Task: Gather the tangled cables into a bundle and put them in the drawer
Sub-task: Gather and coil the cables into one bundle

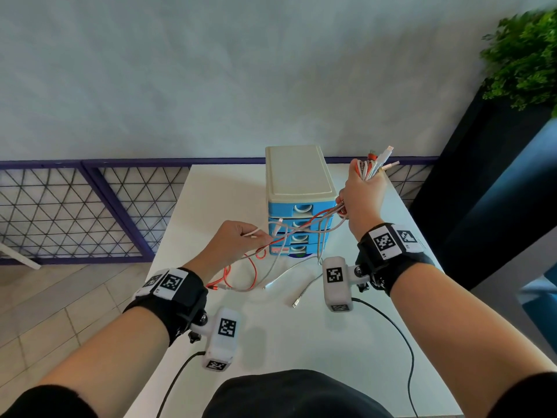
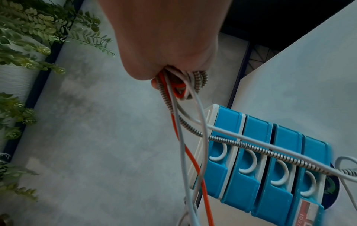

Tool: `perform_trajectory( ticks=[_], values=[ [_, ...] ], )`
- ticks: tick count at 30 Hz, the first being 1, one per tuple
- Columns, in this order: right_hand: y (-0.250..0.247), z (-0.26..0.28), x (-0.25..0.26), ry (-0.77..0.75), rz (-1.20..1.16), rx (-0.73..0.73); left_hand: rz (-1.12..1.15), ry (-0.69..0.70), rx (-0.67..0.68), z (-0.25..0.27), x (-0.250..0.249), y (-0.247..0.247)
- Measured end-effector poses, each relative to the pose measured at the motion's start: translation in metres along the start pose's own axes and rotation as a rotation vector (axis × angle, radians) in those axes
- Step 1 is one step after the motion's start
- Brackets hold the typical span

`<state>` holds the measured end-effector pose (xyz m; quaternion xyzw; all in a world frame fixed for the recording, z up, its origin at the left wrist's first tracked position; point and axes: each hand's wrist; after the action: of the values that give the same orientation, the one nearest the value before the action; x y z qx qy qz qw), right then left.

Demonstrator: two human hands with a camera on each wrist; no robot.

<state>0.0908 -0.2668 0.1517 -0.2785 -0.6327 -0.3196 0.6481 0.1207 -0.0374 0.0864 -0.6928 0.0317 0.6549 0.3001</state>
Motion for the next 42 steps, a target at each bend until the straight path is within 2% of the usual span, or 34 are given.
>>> perform_trajectory(
  ticks=[5, 10, 14, 20, 30, 36, 42],
  values=[
    [0.000, 0.001, 0.001, 0.006, -0.024, 0.020, 0.041, -0.030, 0.039, 0.003, -0.003, 0.005],
    [0.004, 0.000, -0.002, 0.021, 0.005, 0.011, -0.153, 0.070, 0.166, 0.005, 0.004, 0.006],
    [0.008, 0.000, -0.006, -0.016, 0.066, 0.004, -0.206, 0.192, 0.198, 0.010, -0.005, 0.016],
    [0.009, 0.003, -0.009, -0.040, 0.075, 0.004, 0.015, 0.181, 0.121, 0.004, -0.016, 0.022],
    [0.007, 0.001, -0.010, -0.018, 0.104, 0.020, -0.252, 0.342, 0.059, 0.007, -0.032, 0.018],
    [0.005, -0.001, -0.007, -0.014, 0.123, 0.006, -0.184, 0.314, 0.006, -0.002, -0.030, 0.006],
    [0.003, -0.003, -0.007, -0.013, 0.117, -0.007, 0.060, 0.171, 0.111, 0.000, -0.027, -0.003]
  ],
)
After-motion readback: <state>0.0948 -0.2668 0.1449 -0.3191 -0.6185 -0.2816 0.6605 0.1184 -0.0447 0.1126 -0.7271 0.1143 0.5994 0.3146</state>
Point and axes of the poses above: each hand's wrist, its own z-axis away from the middle knuckle, its own y-axis out of the palm, x = y × z, and after that the axes turned 3 degrees about y, right-handed
